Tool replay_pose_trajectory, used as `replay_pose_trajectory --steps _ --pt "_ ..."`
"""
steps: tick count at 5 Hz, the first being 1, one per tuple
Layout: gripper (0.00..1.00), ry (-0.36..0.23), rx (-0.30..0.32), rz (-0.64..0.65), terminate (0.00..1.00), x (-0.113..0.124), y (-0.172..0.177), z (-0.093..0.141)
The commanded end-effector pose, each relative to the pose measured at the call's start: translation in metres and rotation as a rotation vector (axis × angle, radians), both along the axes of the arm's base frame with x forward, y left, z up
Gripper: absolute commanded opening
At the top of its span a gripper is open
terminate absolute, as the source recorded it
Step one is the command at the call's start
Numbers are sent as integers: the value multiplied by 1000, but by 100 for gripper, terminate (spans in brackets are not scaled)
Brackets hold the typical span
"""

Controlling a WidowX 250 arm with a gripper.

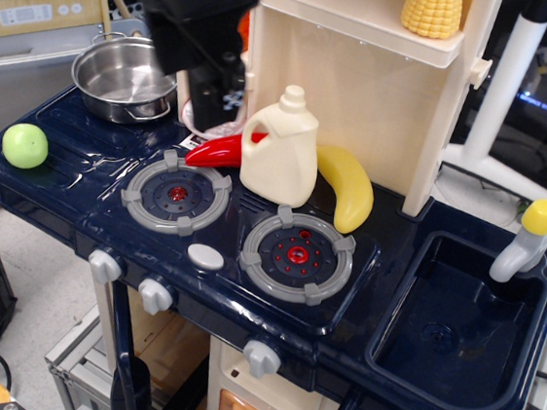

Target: Put detergent in sink

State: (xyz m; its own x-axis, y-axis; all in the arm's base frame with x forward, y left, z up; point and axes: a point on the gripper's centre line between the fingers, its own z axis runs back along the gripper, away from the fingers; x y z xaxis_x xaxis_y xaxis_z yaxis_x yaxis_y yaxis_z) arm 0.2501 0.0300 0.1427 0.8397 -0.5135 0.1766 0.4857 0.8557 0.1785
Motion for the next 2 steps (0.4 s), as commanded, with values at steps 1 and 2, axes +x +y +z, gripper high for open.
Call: replay_pose_trajectory --steps 1,2 --pt "100 -135 -42 -178 0 27 3 -3" --pt "100 -187 -65 -205 0 42 1 -15"
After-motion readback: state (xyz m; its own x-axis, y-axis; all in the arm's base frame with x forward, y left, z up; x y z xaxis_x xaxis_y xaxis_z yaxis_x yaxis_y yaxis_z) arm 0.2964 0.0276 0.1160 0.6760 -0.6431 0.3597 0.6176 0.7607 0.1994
